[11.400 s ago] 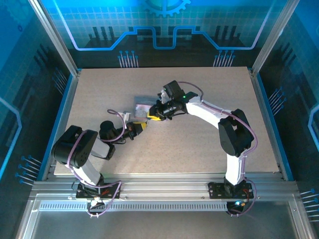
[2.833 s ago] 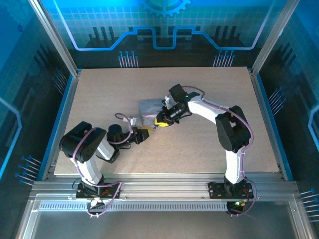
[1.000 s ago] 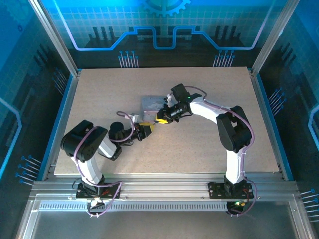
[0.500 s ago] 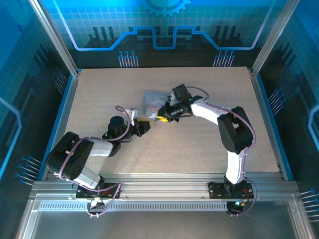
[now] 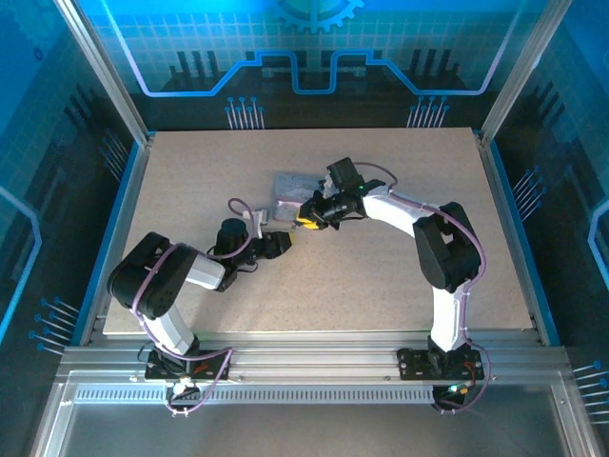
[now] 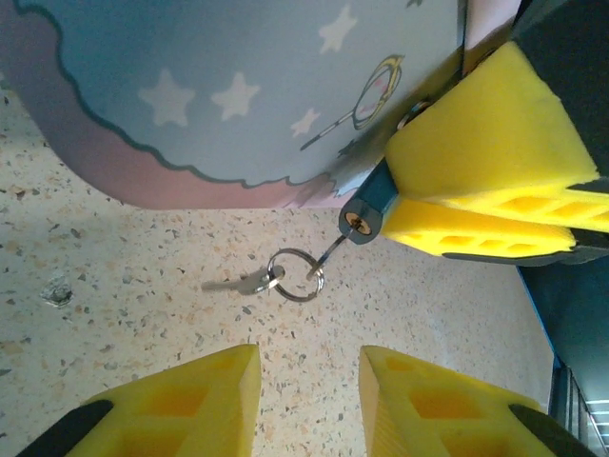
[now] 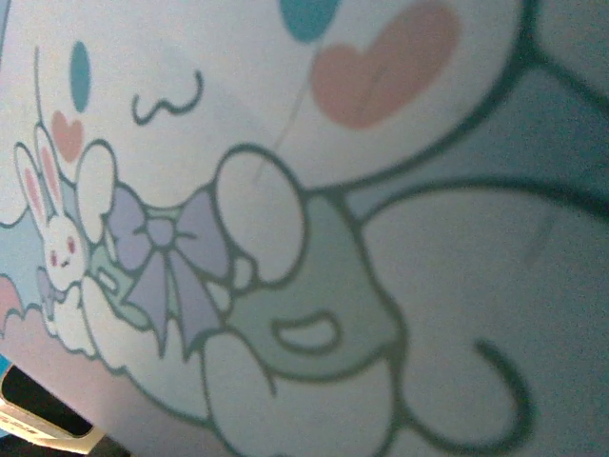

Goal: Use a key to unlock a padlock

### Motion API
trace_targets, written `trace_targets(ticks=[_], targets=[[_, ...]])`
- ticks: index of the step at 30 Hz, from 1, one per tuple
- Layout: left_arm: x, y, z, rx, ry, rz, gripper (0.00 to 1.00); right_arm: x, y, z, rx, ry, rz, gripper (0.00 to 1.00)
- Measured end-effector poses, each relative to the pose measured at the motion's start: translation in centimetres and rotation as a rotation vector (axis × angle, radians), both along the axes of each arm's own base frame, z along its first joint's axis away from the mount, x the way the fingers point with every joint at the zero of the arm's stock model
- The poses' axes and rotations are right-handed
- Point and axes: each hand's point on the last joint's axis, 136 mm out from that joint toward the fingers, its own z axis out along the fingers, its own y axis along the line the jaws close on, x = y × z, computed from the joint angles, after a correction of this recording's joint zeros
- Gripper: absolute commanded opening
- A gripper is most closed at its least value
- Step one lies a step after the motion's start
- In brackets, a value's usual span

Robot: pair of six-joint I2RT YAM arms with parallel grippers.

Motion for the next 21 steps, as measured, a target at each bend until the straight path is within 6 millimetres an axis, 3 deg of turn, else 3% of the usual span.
trace_targets(ticks=[11, 21], targets=[[1.0, 0.2, 1.6, -0.051, -0.066, 0.020, 0.37, -0.2, 0.1, 0.0, -0.004, 0.010, 0.019, 0.00], [1.7, -0.1, 0.8, -0.058, -0.070, 0.015, 0.36, -0.4, 0.2, 0.1, -0.001, 0.018, 0.035, 0.00]])
